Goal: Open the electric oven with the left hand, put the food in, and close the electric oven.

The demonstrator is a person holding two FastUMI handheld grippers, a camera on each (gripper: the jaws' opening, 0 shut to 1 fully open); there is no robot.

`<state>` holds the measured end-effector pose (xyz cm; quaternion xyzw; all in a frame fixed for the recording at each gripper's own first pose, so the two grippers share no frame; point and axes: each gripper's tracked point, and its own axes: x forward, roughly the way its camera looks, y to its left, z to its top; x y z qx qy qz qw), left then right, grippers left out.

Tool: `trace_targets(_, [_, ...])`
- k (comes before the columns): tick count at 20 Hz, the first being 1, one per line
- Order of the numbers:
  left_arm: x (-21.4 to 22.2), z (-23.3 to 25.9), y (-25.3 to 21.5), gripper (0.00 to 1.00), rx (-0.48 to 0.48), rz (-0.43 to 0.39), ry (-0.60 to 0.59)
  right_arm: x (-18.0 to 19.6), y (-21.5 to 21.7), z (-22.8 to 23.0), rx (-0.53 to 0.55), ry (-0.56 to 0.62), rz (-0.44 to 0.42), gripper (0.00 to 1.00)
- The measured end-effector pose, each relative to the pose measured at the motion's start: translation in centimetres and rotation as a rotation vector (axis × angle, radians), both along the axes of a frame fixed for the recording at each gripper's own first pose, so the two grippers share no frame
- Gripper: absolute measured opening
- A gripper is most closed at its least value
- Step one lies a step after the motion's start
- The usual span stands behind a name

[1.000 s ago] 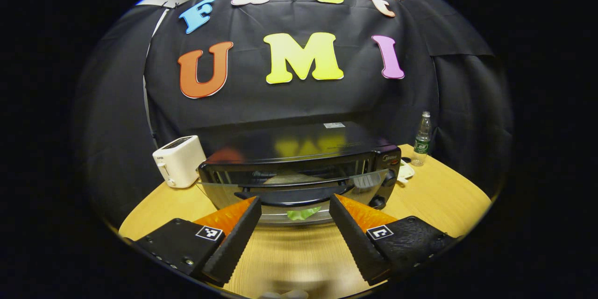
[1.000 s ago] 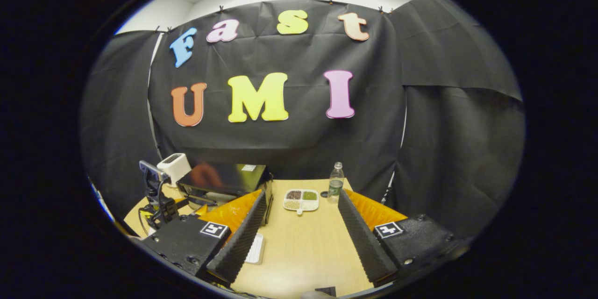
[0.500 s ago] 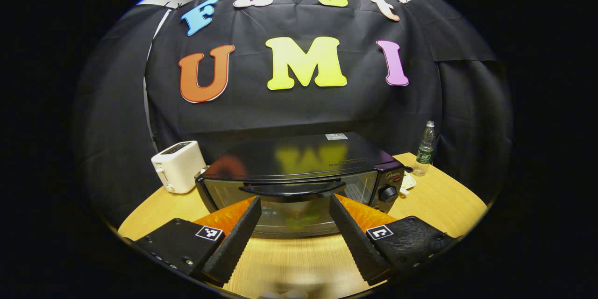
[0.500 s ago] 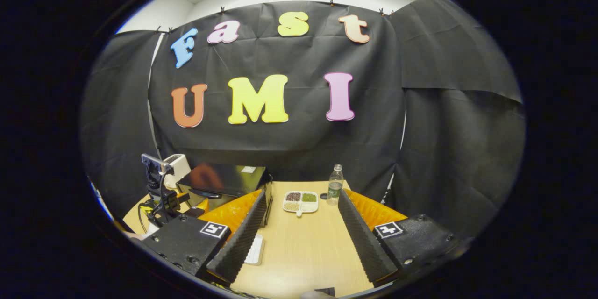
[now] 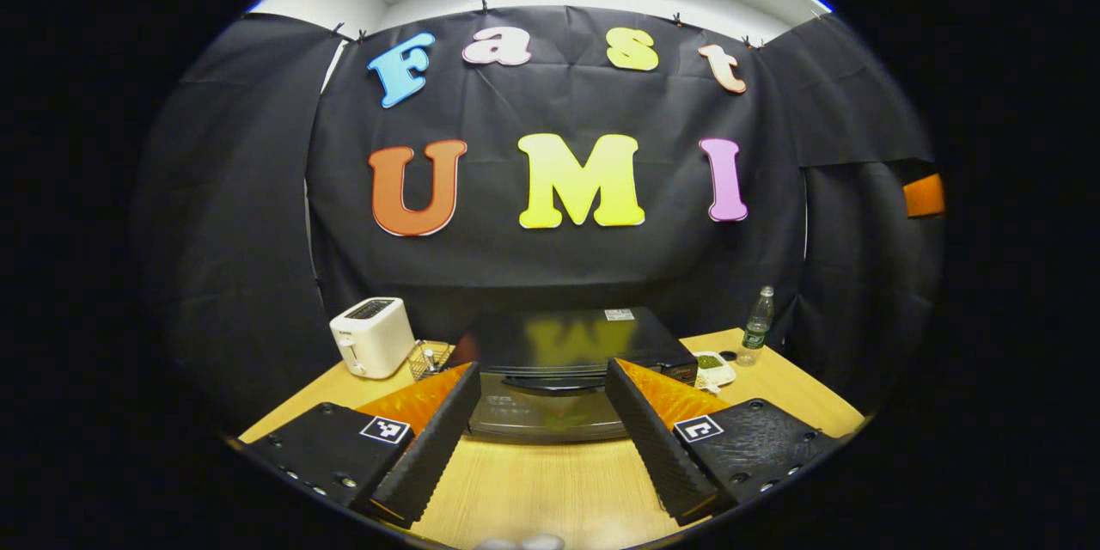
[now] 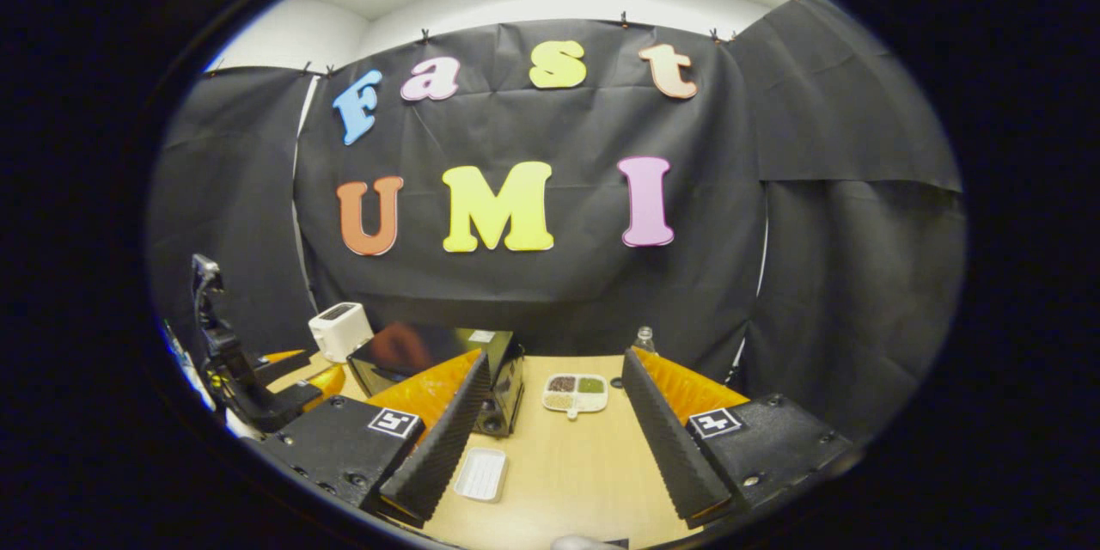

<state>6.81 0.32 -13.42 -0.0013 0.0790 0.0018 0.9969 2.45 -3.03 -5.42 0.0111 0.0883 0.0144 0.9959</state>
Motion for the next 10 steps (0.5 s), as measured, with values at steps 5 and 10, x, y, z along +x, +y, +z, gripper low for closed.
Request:
trace_targets(5, [-4.2,5.7,1.3,0.95,-0.002,0.016,-0.058,-0.3,0.8,1.0,-0.001,-0.04,0.003,0.96])
trace_targets(10, [-6.8,9.8,2.0,0.95,-0.01,0.022,-0.087,-1.0,1.0,2.2,-0.022,-0.081,-0.025,0.96])
